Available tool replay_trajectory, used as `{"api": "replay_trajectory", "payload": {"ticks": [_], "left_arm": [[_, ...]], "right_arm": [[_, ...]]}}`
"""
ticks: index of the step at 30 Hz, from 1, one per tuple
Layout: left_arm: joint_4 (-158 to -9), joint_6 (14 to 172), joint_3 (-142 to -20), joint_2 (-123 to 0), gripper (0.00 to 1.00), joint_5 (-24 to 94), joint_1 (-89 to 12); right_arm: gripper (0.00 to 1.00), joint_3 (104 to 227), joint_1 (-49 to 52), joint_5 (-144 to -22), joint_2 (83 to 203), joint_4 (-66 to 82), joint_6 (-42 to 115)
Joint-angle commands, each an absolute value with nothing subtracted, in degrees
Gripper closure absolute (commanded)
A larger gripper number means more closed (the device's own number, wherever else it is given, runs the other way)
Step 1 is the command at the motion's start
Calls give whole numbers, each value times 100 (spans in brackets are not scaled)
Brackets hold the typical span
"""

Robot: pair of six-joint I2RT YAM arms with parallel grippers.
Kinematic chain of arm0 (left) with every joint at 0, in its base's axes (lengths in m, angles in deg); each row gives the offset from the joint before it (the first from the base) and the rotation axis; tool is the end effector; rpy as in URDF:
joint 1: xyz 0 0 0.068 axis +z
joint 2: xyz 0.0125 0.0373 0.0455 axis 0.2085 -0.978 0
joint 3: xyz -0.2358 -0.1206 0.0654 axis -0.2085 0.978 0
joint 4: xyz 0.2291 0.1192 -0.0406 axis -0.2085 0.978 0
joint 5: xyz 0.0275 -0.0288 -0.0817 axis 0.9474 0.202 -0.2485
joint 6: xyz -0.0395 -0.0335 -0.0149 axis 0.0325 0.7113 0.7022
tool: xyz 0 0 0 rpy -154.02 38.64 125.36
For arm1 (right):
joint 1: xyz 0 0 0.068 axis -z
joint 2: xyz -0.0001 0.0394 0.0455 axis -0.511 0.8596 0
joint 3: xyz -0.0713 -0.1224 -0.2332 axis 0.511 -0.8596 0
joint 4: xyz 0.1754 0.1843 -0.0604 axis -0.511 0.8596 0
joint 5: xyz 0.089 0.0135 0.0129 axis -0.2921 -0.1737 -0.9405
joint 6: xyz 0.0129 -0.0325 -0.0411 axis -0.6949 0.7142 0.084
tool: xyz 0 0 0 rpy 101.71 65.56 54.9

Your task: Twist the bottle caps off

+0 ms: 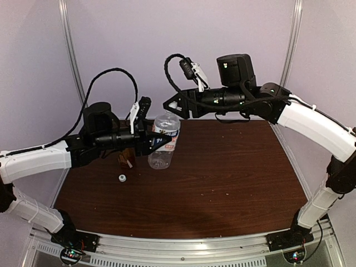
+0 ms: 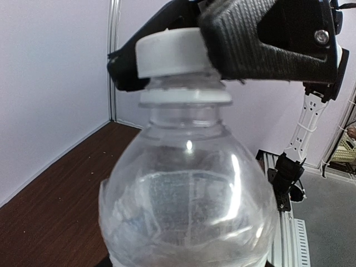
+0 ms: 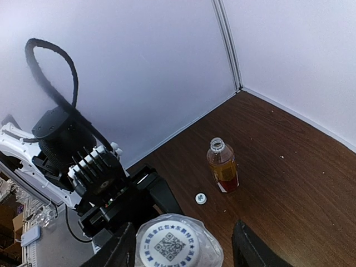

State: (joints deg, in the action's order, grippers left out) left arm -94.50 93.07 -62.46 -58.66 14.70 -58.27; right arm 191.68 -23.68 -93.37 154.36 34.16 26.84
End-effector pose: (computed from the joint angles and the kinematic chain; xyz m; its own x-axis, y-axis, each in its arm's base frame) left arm 0.1940 -0.2274 0.3309 -0.2621 0.0238 -0.9648 0.9310 0.2696 -0.2462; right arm 0.2040 0.3036 0.4467 -0.4277 -0.1342 -0.8939 -0.8581 0.3712 0.3548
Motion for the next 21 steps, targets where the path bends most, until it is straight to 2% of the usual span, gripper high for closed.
{"api": "replay_trajectory", "payload": {"ticks": [1,17,21], "left_arm": [[-9585,9199,-6368,-5729,66,1637,-5853],[-9548,9161,-6307,-5695,66,1713,-5853],[-9514,9071,-6258,-5665,66,1680,-5853]], "right_arm": [[46,19377,-2420,-9367,15465,3369,2640],[79,19262,-2420,-9633,15391,3193,2819],[83,19198,-2391,-9826,15298,3112,3022]]}}
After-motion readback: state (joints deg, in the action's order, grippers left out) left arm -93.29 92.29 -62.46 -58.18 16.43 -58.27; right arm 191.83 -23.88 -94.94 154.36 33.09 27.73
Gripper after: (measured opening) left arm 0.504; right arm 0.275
